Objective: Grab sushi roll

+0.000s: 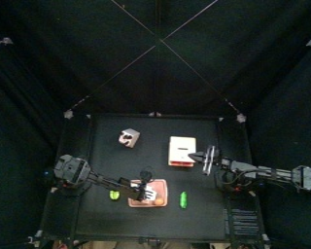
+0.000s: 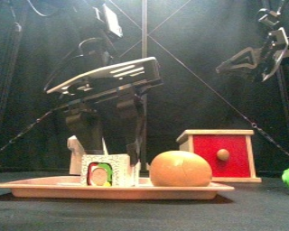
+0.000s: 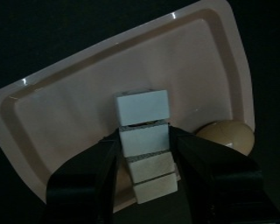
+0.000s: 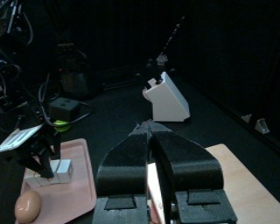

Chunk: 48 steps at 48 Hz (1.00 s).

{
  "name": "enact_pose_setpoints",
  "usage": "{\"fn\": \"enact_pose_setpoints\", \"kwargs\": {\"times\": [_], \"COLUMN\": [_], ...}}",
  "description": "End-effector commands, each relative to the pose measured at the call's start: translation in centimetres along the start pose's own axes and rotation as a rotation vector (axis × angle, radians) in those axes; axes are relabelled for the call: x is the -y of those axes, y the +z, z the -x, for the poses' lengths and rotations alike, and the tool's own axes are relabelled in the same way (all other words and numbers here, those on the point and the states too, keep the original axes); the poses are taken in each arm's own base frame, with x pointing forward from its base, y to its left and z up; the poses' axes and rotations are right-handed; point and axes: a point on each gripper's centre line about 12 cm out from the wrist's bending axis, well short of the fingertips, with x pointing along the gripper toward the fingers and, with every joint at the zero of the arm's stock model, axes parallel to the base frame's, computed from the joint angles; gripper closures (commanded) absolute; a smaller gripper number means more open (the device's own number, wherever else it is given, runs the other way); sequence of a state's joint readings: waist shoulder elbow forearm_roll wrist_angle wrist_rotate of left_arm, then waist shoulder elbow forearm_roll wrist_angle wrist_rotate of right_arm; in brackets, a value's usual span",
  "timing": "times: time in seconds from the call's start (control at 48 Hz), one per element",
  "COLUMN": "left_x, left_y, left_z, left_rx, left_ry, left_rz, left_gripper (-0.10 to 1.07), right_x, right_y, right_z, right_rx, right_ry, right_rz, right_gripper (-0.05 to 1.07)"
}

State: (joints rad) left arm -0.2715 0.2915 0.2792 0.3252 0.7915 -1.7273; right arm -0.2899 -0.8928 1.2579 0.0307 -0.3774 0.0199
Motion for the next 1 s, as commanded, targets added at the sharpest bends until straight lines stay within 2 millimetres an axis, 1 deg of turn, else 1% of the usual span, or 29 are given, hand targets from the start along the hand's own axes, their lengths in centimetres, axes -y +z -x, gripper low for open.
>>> {"fn": "enact_pose_setpoints", "kwargs": {"times": [0.0,0.083,0.188,0.458,0.854,0.979], "left_x": [0.4,0.4,0.5,0.3,0.3,0.3], "left_y": [0.3,0.4,0.6,1.4,1.7,2.5], "left_z": [0.6,0.8,1.5,3.7,3.9,4.7], "left_rx": [0.001,0.002,0.007,0.022,0.031,0.038], "left_ry": [-0.018,-0.02,-0.029,-0.038,-0.041,-0.058], "left_rz": [0.01,0.01,0.01,0.022,0.014,0.022], "left_gripper": [0.32,0.38,0.42,0.42,0.42,0.42], "right_x": [0.0,0.0,0.0,0.0,0.0,0.0], "right_y": [0.5,0.5,0.4,0.4,0.5,0.5], "right_z": [-0.2,-0.2,-0.2,-0.2,-0.2,-0.2], "right_rx": [0.012,0.012,0.011,0.011,0.012,0.012], "right_ry": [-0.003,-0.003,-0.003,-0.001,-0.003,-0.003], "right_rz": [0.002,0.002,0.002,0.001,0.002,0.0], "right_gripper": [1.01,1.01,1.01,1.01,1.01,1.01]}}
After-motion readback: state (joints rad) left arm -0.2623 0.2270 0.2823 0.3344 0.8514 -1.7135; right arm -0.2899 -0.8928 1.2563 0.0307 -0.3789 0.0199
